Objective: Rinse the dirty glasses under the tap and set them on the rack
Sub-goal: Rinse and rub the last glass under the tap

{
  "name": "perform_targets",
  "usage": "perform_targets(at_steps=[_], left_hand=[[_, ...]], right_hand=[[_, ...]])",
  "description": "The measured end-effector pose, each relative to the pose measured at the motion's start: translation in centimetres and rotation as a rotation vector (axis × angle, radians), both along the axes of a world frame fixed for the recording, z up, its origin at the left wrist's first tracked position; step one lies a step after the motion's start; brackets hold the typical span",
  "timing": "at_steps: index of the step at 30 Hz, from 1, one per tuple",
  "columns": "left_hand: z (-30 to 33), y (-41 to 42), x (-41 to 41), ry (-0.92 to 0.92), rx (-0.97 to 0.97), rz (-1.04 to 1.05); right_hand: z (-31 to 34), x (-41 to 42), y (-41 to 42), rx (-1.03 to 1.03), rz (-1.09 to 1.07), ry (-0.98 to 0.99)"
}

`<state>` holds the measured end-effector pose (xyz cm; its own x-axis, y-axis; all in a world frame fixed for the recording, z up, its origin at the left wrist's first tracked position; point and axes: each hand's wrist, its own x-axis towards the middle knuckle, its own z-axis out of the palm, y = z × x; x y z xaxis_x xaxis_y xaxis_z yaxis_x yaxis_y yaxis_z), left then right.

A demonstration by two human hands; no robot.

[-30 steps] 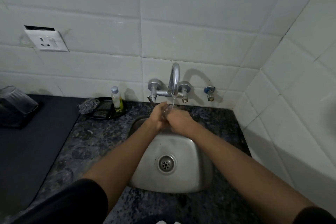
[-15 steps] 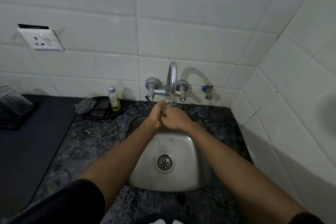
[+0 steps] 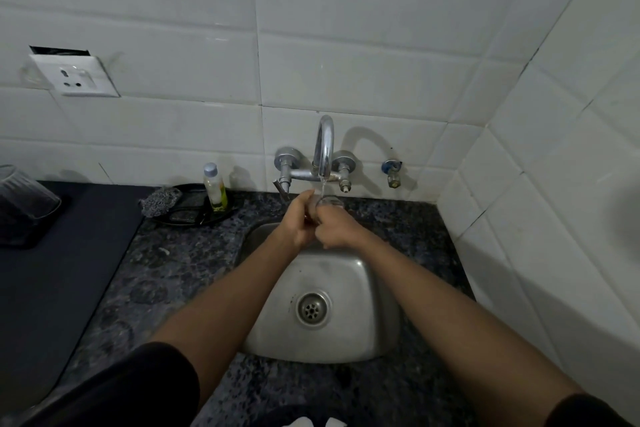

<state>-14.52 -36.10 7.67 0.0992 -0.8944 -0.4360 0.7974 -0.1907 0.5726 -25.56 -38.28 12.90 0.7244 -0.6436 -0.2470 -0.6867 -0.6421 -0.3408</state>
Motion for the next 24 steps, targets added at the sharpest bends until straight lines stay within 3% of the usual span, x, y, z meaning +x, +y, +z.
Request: perform_targets(at_steps=[6, 8, 11, 13, 16, 20, 22, 24], left_hand=[[1.1, -0.7, 0.9, -0.12, 0.159, -0.145], [1.6, -0.8, 0.5, -0.145, 0.169, -0.147], [1.1, -0.5, 0.1, -0.16, 0.132, -0.122], [0.5, -0.3, 0.2, -0.119, 0.085, -0.064], [0.2, -0.3, 0.3, -0.048, 0.14, -0.047], [0.4, -0.6, 1.2, -0.132, 0.229, -0.099], [0.5, -0.9, 1.6, -0.188, 0.243, -0.118], [0.8, -0.9, 1.3, -0.192, 0.237, -0.12]], right_hand=[[0.1, -0.9, -1.1, -0.589, 0.368, 0.253], [0.0, -0.5, -0.6, -0.509, 0.284, 0.284], [0.1, 0.1, -0.2, -0.032, 0.095, 0.139], [0.6, 0.2, -0.3, 0.15, 0.07, 0.094], [0.8, -0.5, -0.5, 0.01, 0.122, 0.097], [0.9, -1.4, -1.2, -0.562, 0.383, 0.274], [0.8, -1.4, -1.3, -0.515, 0.362, 0.234], [0.3, -0.9, -1.0, -0.295, 0.231, 0.134]])
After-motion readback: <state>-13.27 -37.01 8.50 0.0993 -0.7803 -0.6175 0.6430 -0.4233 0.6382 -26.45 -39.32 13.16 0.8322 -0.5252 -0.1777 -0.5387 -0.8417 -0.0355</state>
